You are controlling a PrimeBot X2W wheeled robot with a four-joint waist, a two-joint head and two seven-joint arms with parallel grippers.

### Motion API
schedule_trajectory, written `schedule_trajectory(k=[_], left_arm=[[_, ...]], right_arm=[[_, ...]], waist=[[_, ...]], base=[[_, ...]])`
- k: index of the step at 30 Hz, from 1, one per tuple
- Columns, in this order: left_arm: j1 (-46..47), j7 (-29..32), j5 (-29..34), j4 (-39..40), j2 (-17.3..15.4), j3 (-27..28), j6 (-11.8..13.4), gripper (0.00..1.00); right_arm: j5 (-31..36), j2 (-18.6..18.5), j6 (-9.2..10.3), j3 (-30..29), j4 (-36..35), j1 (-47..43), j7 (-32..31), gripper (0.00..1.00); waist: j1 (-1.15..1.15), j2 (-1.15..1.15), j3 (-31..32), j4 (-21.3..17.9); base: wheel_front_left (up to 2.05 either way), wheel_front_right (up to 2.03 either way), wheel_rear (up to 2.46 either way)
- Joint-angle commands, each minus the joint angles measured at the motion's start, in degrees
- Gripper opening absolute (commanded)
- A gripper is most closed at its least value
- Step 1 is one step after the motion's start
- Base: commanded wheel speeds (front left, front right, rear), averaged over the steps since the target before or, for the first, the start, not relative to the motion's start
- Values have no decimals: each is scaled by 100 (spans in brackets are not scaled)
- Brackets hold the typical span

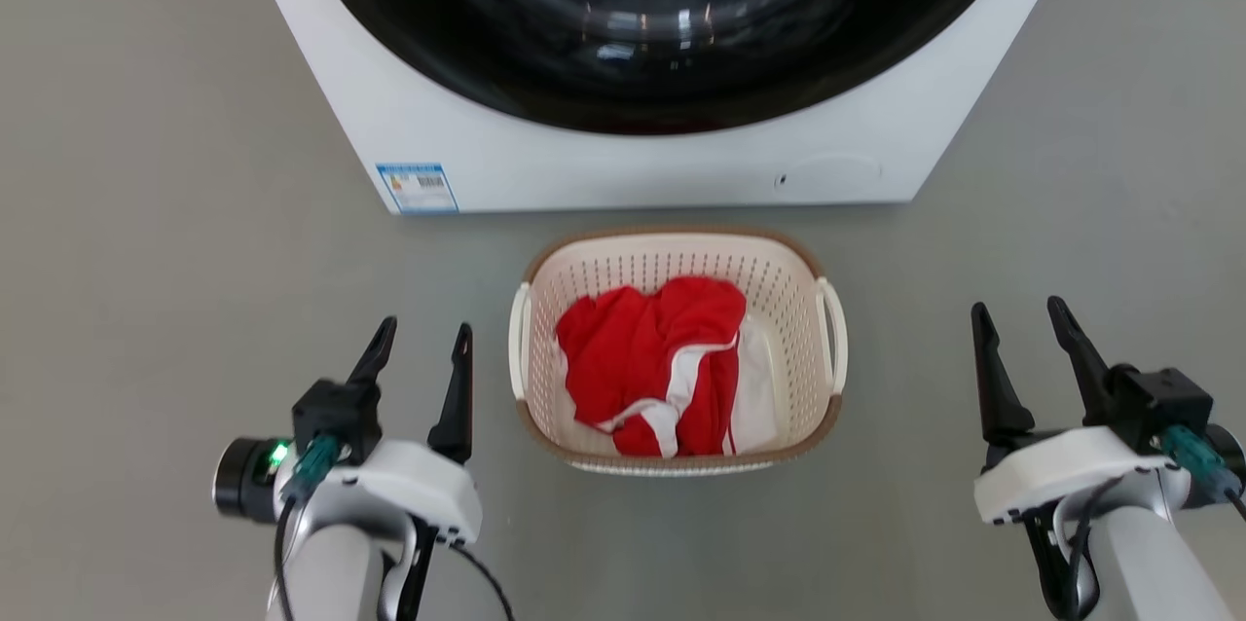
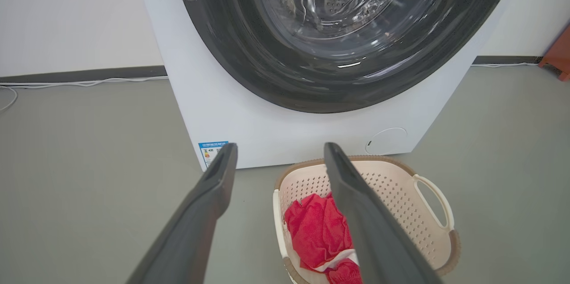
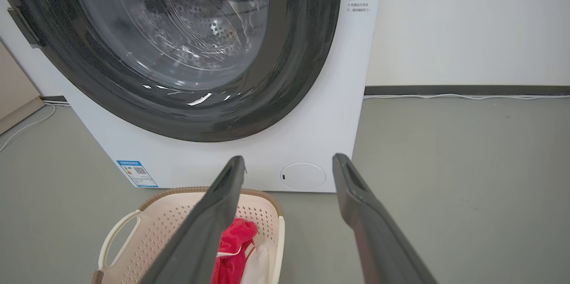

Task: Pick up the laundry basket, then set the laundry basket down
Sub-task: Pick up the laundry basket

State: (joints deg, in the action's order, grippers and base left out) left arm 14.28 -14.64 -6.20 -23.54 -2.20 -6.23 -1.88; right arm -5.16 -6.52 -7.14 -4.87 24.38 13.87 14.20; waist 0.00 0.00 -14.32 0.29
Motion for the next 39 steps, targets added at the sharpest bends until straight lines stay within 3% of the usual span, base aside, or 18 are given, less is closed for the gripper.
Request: schedule_trajectory(k=[1,25,39], left_arm=[[346,-36,-23,-25,-68,77,86,100],[2698,-36,-735,-2197,-68,-959,522,100],[3645,-36,-1440,-2946,-67,-1534,614,100]], right_arm=[[-29,-25,-35,133,73,227,80,100],[-122,-237,-35,789,2486,2454,41,100],[-97,-297,-35,997,3062,3208,72,100]], waist=[[0,0,-300,25],[0,0,-2194,111],[0,0,-3039,145]], base=[[0,0,0],[0,0,0],[0,0,0]])
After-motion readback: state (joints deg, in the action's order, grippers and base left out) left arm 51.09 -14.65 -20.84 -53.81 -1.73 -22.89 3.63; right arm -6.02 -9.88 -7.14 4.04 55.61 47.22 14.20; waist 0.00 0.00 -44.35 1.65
